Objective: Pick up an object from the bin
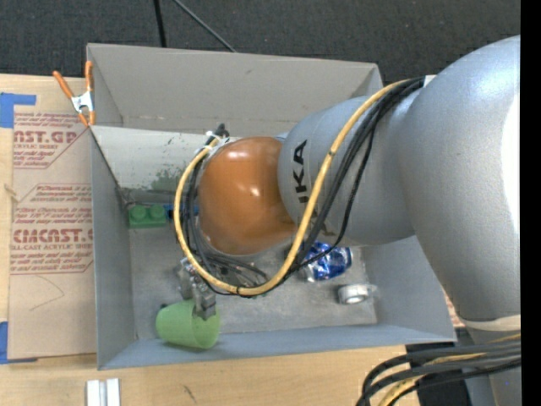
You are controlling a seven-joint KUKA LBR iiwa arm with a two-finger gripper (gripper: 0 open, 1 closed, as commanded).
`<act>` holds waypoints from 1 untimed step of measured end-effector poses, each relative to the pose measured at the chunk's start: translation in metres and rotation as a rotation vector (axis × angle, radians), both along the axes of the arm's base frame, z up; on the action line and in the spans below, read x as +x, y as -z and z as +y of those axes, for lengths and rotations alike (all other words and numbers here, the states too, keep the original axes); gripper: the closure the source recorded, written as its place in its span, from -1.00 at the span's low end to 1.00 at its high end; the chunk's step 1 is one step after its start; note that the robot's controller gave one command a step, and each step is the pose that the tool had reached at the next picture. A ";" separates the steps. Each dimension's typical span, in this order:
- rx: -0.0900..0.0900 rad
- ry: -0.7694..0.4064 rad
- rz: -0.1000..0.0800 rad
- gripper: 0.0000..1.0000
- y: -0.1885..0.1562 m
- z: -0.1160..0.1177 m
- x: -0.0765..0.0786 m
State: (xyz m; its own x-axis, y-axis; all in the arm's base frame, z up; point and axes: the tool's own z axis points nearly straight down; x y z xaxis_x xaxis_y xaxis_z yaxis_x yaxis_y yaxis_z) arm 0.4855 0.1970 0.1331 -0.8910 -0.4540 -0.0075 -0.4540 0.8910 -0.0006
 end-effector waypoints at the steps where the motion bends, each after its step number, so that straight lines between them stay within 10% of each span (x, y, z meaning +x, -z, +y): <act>1: 0.002 0.017 -0.005 1.00 -0.081 0.008 0.034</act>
Offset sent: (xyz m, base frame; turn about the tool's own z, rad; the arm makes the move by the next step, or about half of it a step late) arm 0.0313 0.0068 0.0770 0.0162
